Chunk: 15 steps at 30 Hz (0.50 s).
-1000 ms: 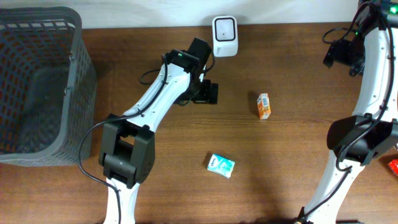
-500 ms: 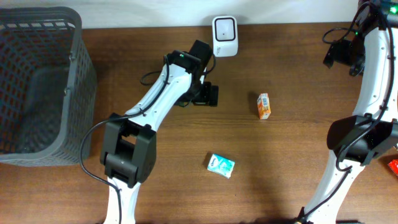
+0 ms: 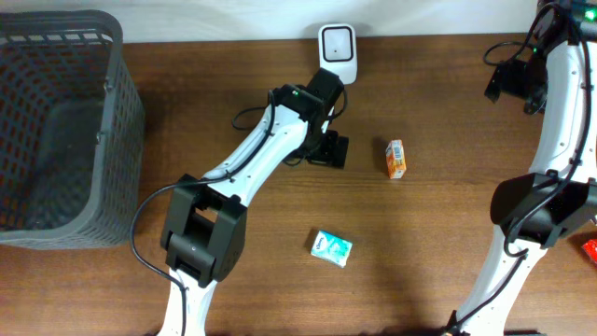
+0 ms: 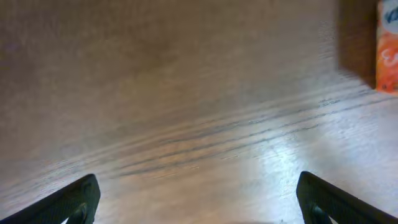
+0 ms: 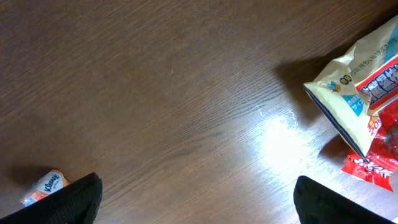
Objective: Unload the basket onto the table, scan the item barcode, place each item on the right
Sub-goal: 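Reach the left gripper right toward the orange pack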
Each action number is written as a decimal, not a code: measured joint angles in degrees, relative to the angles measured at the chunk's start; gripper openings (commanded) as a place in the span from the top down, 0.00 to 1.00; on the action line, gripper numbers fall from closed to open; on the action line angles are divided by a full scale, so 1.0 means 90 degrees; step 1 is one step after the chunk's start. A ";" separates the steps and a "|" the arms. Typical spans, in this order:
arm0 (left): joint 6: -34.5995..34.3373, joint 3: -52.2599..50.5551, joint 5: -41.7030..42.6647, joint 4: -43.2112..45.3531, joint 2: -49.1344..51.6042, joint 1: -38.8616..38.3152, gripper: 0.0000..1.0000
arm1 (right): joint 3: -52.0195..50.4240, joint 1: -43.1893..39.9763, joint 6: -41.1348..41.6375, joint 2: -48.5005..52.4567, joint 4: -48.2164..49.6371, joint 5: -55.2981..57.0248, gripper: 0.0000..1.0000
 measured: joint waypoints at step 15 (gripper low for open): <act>0.0124 -0.0022 0.0692 0.0823 0.0002 -0.0284 0.01 | 0.0000 0.0000 0.0000 0.0000 0.0002 -0.0002 0.02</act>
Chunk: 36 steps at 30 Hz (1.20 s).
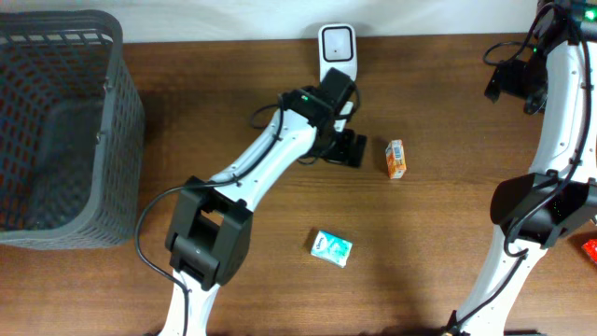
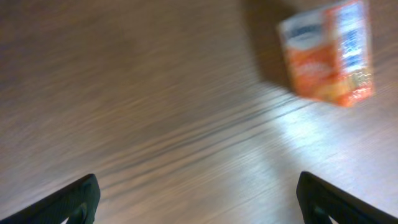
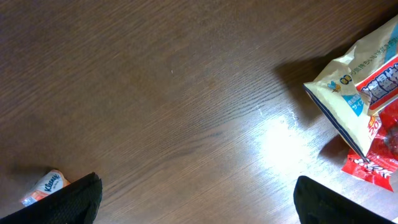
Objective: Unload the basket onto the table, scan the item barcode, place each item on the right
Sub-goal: 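Reach the left gripper right toward the orange pack, then grasp the orange pack with the left gripper, barcode facing up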
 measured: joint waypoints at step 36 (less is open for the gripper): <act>-0.1654 -0.0002 -0.1234 0.2334 0.0862 -0.1749 0.01 | 0.0000 0.0000 0.0002 0.0000 -0.0002 -0.0017 0.02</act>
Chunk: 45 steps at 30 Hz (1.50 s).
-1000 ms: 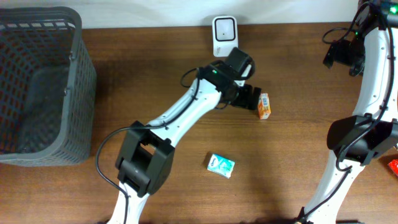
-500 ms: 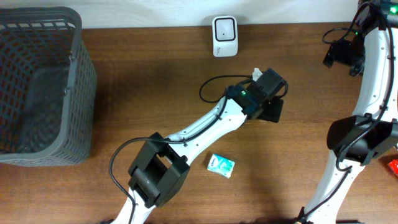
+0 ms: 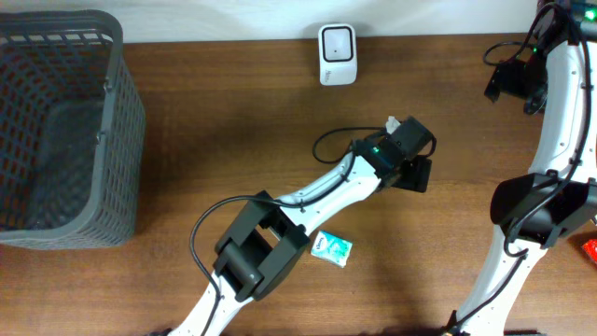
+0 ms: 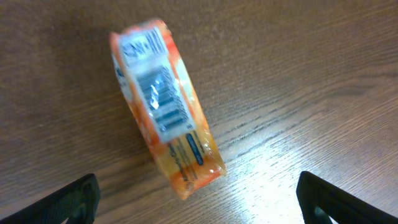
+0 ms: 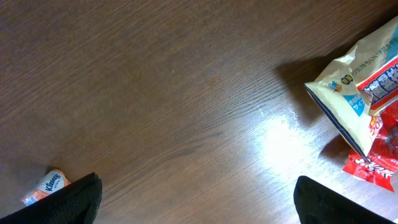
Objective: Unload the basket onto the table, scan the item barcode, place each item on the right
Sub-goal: 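Grasp the orange pack with the left gripper, barcode facing up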
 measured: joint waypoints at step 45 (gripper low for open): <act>-0.0012 0.0002 -0.1562 0.0459 0.0529 -0.0058 0.93 | 0.0000 0.0000 0.0000 0.0000 0.0000 -0.0002 0.02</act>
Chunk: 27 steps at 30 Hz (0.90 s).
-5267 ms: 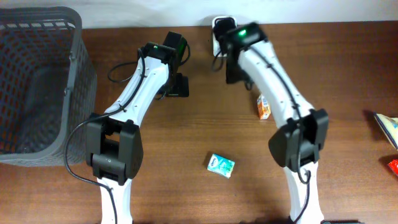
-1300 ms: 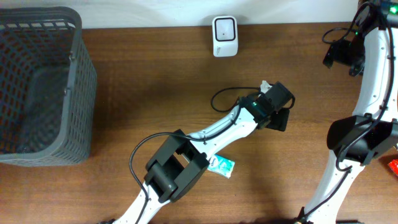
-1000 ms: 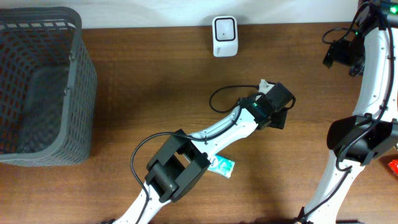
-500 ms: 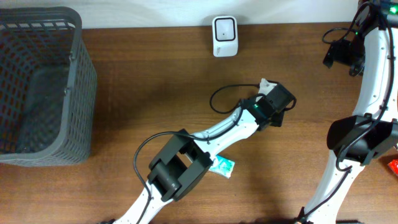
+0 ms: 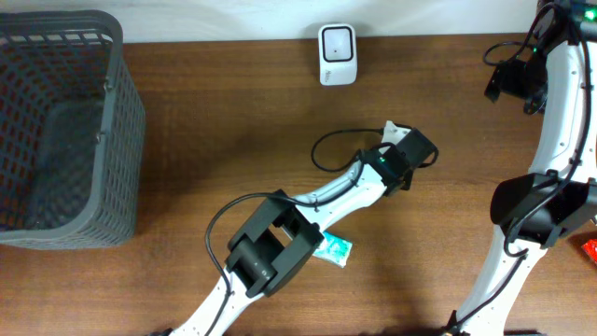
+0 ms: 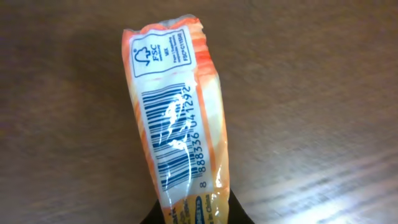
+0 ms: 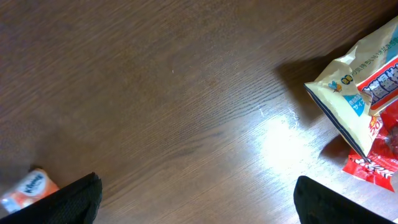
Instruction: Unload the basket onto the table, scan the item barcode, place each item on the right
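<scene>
An orange packet (image 6: 177,118) with a white barcode panel fills the left wrist view, barcode side facing the camera. My left gripper (image 6: 196,216) is shut on its lower end, one dark fingertip on each side. In the overhead view only the packet's pale tip (image 5: 392,129) shows beyond the left wrist. The white scanner (image 5: 336,42) stands at the table's back edge, well apart from the packet. My right gripper (image 7: 198,202) hangs open high over the table's right side with nothing between its fingers.
A grey basket (image 5: 56,131) fills the far left. A teal tissue pack (image 5: 334,248) lies half under the left arm. A snack bag (image 7: 357,84) and a red packet (image 7: 373,165) lie at the right, below the right wrist.
My left gripper was open above the orange packet lying on the table. Now it is shut on the packet's end, and the barcode side fills the left wrist view. The right arm has not moved.
My left gripper stood open near the scanner, left of the orange packet. It was then closer to the packet, then open right over it. Now it is shut on the packet. My right gripper stayed open and still throughout.
</scene>
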Each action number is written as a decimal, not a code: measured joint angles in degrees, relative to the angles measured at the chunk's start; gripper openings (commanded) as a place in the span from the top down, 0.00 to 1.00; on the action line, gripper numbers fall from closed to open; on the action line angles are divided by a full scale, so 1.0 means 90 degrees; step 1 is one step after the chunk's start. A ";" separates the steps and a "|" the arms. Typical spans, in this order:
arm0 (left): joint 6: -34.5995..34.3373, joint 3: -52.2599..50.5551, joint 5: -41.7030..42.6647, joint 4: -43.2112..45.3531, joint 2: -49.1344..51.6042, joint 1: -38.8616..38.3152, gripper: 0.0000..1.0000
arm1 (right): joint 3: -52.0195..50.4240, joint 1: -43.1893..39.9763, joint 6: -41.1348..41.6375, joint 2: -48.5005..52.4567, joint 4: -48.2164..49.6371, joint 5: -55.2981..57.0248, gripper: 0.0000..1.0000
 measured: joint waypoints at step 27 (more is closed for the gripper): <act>0.0585 0.0483 0.5173 -0.2251 0.0012 0.2635 0.27 | 0.0000 0.0000 0.0002 0.0000 0.0002 0.0000 0.02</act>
